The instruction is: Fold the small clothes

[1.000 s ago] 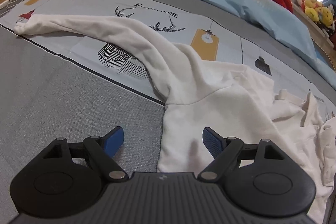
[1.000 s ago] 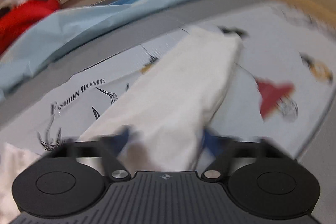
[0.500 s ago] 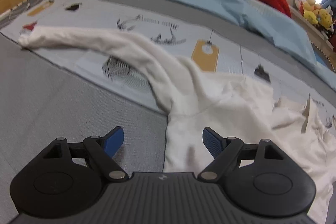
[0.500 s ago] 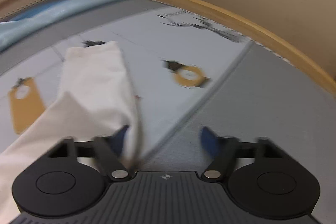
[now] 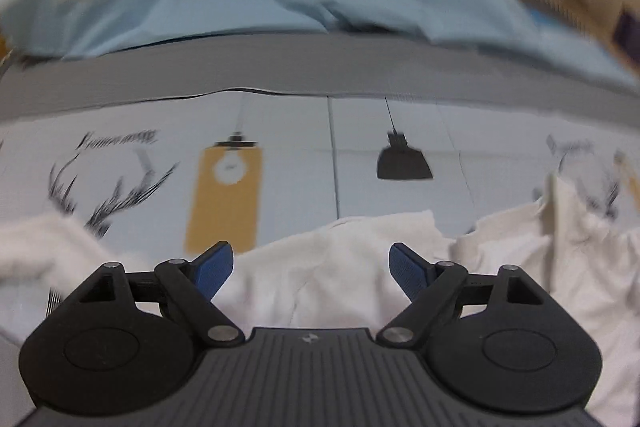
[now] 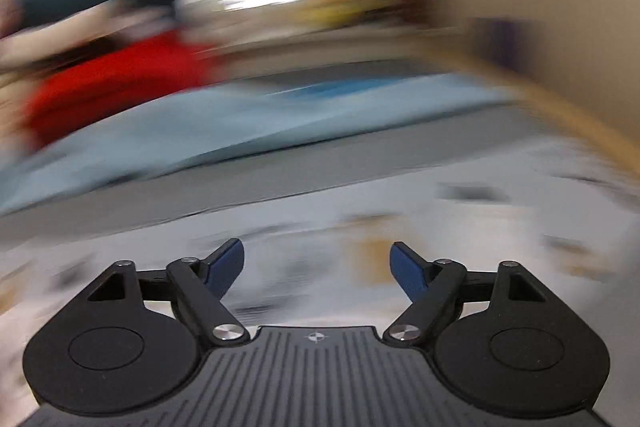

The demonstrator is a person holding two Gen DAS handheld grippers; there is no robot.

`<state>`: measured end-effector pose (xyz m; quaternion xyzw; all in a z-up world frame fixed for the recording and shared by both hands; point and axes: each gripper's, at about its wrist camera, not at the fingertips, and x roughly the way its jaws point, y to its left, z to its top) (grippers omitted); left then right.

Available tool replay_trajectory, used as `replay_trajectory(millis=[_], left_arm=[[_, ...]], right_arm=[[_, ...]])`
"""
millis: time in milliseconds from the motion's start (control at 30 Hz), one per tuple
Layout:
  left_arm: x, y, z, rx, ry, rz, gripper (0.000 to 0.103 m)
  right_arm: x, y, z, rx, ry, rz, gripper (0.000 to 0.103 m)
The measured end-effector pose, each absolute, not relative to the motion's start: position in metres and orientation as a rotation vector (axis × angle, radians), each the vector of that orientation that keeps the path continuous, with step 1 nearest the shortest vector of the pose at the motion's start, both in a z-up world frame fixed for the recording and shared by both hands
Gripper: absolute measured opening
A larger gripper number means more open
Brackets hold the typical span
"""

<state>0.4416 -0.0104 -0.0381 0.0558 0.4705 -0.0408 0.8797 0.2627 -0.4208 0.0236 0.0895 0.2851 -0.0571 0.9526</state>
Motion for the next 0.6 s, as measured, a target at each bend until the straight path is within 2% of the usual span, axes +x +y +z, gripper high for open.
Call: replay_trajectory(millis=[100, 233, 267, 300, 333, 367, 400, 433, 467, 500, 600], left_arm=[[0.463, -0.030, -0.059, 0.200, 1.036, -0.104, 0.089], [0.477, -0.049, -0.086, 0.326, 1.094, -0.149, 0.090], [0.481, -0.053, -0.093, 0.349, 1.110, -0.130, 0.093], [0.482, -0.053, -0.096, 0.350, 1.100, -0.092, 0.103], [0.484, -0.054, -0.098, 0.338, 1.083, -0.068, 0.103], [0.485, -0.054, -0.099, 0.319, 1.075, -0.073, 0.100], [0.484, -0.055, -0.097, 0.299, 1.055, -0.103, 0.082], [0.481, -0.056, -0.092, 0.275, 1.028, -0.158, 0.039], [0.478, -0.059, -0.087, 0.289, 0.999, -0.160, 0.013], [0.477, -0.060, -0.082, 0.309, 0.971, -0.146, 0.000], [0.473, -0.051, -0.061, 0.223, 0.802, -0.069, 0.000]], right_arm=[[0.322, -0.374, -0.001, 0.131, 0.733, 0.141, 0.079], [0.367, -0.326, -0.025, 0.008, 0.775, 0.206, 0.079], [0.377, -0.316, -0.032, -0.045, 0.796, 0.220, 0.079], [0.386, -0.309, -0.040, -0.100, 0.821, 0.215, 0.079], [0.395, -0.304, -0.051, -0.150, 0.852, 0.196, 0.076], [0.401, -0.303, -0.058, -0.177, 0.876, 0.190, 0.042], [0.405, -0.301, -0.065, -0.194, 0.894, 0.179, 0.024], [0.406, -0.303, -0.070, -0.205, 0.888, 0.161, 0.016], [0.404, -0.306, -0.069, -0.202, 0.857, 0.155, 0.009], [0.402, -0.309, -0.065, -0.190, 0.828, 0.155, 0.009], [0.394, -0.323, -0.056, -0.115, 0.701, 0.077, 0.009]])
